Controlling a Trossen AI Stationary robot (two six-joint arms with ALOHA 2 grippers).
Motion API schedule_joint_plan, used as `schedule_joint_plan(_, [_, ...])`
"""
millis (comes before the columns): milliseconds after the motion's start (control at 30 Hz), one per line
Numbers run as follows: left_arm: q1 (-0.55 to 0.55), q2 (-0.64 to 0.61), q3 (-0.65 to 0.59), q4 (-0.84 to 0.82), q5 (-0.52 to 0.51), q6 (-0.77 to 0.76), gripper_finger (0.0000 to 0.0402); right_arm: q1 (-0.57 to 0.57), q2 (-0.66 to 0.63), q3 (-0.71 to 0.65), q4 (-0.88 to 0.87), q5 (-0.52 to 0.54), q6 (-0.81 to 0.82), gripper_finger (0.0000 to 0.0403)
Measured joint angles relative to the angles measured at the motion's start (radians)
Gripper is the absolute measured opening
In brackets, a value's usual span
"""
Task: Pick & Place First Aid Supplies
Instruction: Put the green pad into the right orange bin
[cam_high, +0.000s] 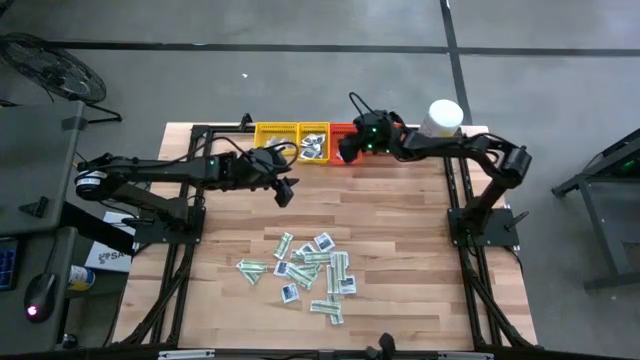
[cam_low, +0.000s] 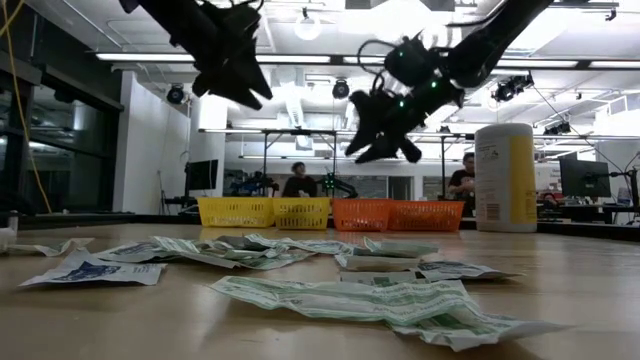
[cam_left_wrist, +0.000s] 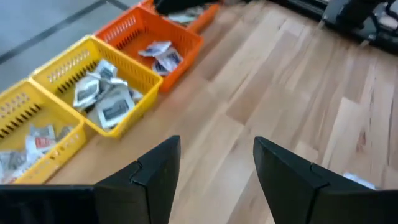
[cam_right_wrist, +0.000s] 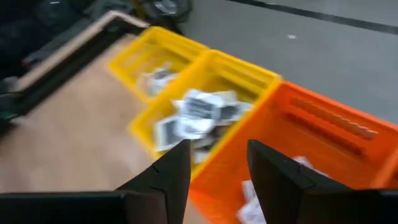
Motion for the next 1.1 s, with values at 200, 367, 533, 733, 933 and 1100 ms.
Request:
schedule_joint_plan(200, [0.000,0.001,-0.053,-0.006,0.067,-0.062,0.0202,0.042,-0.053,0.000,-0.038,-0.094,-0.002,0.0151])
schedule_joint_plan(367, [0.000,0.001,-0.118,-0.009,0.151,-0.127,0.0202,0.104,-0.080,0.000,-0.097,-0.094,0.001,0.0149])
schedule_joint_plan(533, [0.000,0.001,-0.181,-0.008,0.301,-0.129,0.0202,0.174,-0.083,0.000,-0.122,-0.093,0.017,0.0151])
schedule_joint_plan(733, [-0.001,0.001,-0.251,-0.007,0.459,-0.051,0.0202,0.264,-0.083,0.000,-0.144,-0.084,0.032,0.0150])
schedule_joint_plan(933, [-0.033,0.017,-0.291,-0.011,0.466,0.176,0.0202,0.349,-0.083,0.000,-0.143,-0.056,0.062,0.0150])
schedule_joint_plan(1100, [-0.086,0.033,-0.291,0.025,0.447,0.331,0.0202,0.416,-0.083,0.000,-0.145,-0.001,0.084,0.0151])
